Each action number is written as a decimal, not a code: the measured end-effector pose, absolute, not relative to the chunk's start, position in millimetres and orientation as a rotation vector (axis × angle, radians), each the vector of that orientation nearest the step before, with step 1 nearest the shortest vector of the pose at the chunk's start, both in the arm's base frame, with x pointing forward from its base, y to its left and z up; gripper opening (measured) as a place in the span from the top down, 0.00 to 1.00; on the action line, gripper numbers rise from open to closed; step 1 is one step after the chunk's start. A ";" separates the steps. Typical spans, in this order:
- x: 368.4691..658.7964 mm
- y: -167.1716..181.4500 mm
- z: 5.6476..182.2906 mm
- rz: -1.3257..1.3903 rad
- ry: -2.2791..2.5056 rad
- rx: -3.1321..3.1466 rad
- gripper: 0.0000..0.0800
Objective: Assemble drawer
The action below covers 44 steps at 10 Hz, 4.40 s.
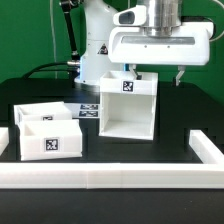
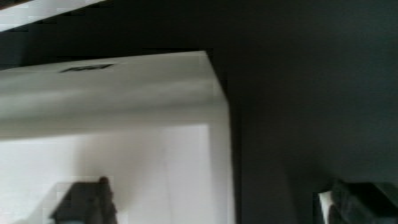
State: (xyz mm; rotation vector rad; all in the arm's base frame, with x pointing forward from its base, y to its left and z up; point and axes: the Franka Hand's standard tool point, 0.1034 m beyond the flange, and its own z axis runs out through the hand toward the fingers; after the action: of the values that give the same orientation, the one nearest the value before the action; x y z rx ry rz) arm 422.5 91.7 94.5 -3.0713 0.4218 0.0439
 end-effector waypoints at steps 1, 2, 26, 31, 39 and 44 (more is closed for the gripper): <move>422.7 91.7 94.6 0.043 0.421 -3.071 0.52; 422.7 91.9 94.6 0.043 0.421 -3.071 0.52; 563.3 98.0 99.0 -0.124 0.338 -3.007 0.95; 564.3 101.7 100.3 -0.111 0.611 -2.945 0.95; 583.7 100.8 104.7 -0.097 1.261 -2.671 0.95; 582.5 107.5 105.6 0.018 1.736 -2.314 0.95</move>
Offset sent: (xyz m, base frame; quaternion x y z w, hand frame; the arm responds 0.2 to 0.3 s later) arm 0.0000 0.0000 0.0000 0.0000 0.0000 0.0000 1.0000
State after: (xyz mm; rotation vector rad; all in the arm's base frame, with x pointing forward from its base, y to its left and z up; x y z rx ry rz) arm 582.5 107.5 105.6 -2.3144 1.7364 0.0177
